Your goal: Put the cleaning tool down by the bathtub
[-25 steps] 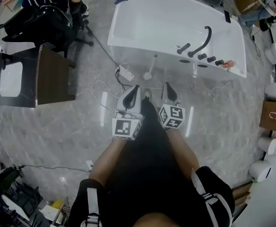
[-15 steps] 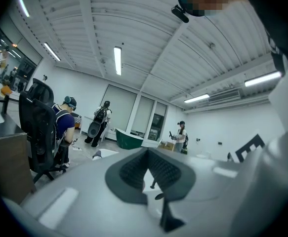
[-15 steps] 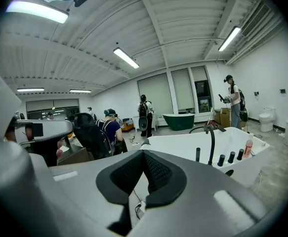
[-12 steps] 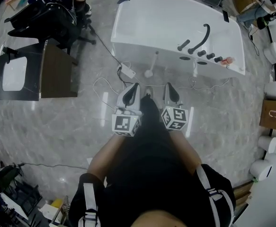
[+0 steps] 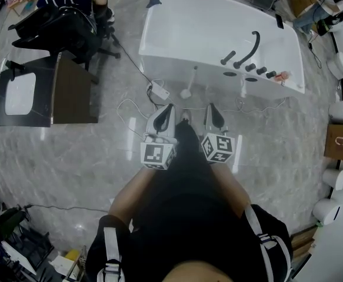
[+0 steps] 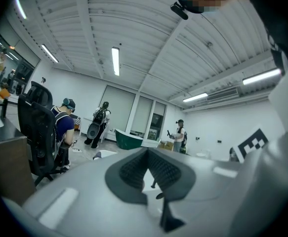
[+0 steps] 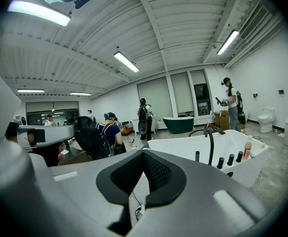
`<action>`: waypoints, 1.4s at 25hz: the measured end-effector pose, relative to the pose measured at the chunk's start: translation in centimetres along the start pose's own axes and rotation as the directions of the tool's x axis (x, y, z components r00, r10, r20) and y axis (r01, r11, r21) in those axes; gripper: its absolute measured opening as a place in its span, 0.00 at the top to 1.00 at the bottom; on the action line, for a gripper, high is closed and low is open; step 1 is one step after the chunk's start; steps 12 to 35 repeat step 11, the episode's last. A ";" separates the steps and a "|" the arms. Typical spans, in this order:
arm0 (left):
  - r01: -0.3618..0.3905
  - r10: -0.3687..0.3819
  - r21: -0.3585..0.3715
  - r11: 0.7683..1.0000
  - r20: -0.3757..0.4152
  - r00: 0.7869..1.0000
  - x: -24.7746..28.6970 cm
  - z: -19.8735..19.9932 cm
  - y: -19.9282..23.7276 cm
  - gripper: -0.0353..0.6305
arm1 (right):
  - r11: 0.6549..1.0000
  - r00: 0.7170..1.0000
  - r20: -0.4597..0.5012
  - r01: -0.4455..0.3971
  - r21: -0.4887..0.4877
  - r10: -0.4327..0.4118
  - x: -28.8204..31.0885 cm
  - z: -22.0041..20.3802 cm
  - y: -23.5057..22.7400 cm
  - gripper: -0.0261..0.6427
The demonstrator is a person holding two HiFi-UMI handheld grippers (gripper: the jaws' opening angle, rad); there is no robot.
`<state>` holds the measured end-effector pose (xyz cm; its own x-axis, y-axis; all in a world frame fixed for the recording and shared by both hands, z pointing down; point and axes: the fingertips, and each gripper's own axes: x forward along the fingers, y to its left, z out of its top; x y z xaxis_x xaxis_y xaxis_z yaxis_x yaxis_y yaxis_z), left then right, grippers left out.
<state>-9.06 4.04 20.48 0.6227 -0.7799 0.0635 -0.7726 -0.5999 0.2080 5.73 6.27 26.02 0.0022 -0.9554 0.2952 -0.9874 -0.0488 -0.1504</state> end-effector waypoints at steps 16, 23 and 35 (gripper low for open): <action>-0.002 0.002 -0.001 1.000 -0.008 1.000 -0.5 -0.6 -0.3 0.94 | 1.000 1.000 0.000 0.007 0.002 -0.007 -1.0 0.2 -0.4 0.96; -0.002 0.002 -0.001 1.000 -0.008 1.000 -0.5 -0.6 -0.3 0.94 | 1.000 1.000 0.000 0.007 0.002 -0.007 -1.0 0.2 -0.4 0.96; -0.002 0.002 -0.001 1.000 -0.008 1.000 -0.5 -0.6 -0.3 0.94 | 1.000 1.000 0.000 0.007 0.002 -0.007 -1.0 0.2 -0.4 0.96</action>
